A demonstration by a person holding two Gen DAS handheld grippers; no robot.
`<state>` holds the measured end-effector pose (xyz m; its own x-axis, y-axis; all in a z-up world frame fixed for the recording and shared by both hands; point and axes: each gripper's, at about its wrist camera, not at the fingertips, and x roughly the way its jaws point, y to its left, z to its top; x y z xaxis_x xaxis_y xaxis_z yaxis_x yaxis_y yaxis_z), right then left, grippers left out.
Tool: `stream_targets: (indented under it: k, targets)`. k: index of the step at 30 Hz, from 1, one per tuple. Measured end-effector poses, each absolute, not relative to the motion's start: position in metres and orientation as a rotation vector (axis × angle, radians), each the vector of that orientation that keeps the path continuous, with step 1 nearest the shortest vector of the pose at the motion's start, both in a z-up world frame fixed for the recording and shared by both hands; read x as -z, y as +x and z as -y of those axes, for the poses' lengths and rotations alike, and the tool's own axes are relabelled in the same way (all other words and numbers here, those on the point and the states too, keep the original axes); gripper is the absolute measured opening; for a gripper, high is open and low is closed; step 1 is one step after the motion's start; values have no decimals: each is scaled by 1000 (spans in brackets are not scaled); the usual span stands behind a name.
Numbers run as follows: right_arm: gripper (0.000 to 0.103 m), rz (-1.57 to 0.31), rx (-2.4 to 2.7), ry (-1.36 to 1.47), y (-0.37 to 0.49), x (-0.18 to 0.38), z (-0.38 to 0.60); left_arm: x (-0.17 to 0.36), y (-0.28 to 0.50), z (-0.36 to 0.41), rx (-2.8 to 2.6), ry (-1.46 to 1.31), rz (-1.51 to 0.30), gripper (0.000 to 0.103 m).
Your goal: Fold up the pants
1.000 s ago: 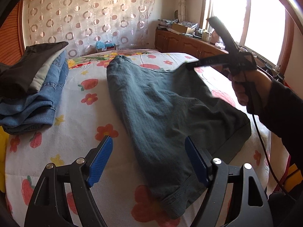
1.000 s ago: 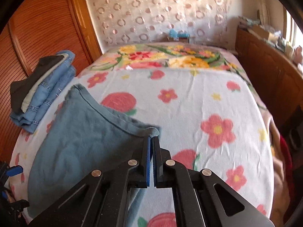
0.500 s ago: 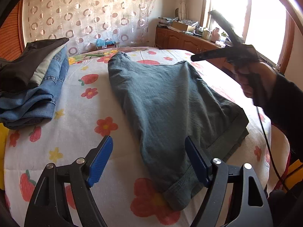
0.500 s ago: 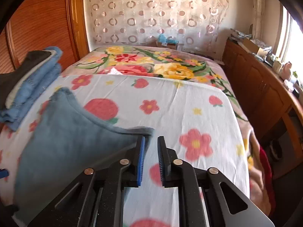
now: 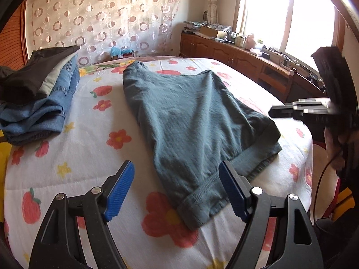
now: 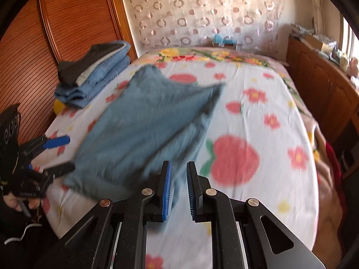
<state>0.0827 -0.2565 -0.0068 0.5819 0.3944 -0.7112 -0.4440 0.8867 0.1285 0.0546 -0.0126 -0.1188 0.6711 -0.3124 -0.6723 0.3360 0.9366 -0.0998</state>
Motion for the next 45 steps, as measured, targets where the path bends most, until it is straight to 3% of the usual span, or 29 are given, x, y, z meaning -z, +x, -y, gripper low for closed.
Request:
stream_targets:
  k: [3,10,13,14,17,27,30,31,32,37,40,45]
  targets:
    - [14,-846,-497,-47,71,16,259,125,51,13,368,36,-769,74]
    - [14,-850,-512,-7,70,11,255,134,56,11,394,-10,-811,49]
    - [14,-853,-509,-14,71,10,251,133,59,10,415,-34,-813,33]
    - [8,-849,-521,-17,70,10,250,131,60,10,427,-43,-812,25]
    - [6,-832,-549,-25,64,5,248,121,57,8,442,-65,-785,17]
    - [6,-876,-522,-6,54,7,257,119,58,-5,398,-88,-795,16]
    - [8,-876,-492,-5,56,15,259,125,62,-4,402,-95,-819,31]
    - [11,-872,-484,-6,57,16,260,125,62,-2,404,-94,-817,42]
    - [13,-871,-474,-11,58,17,258,126,61,0,418,-96,-813,47]
    - [25,-871,-483,2,62,26,255,132,60,7,415,-79,-824,47]
    - [33,-883,-477,-7,64,32,251,135,60,8,418,-74,-830,39]
    - [34,-875,-470,-9,65,36,248,136,60,9,430,-73,-830,27]
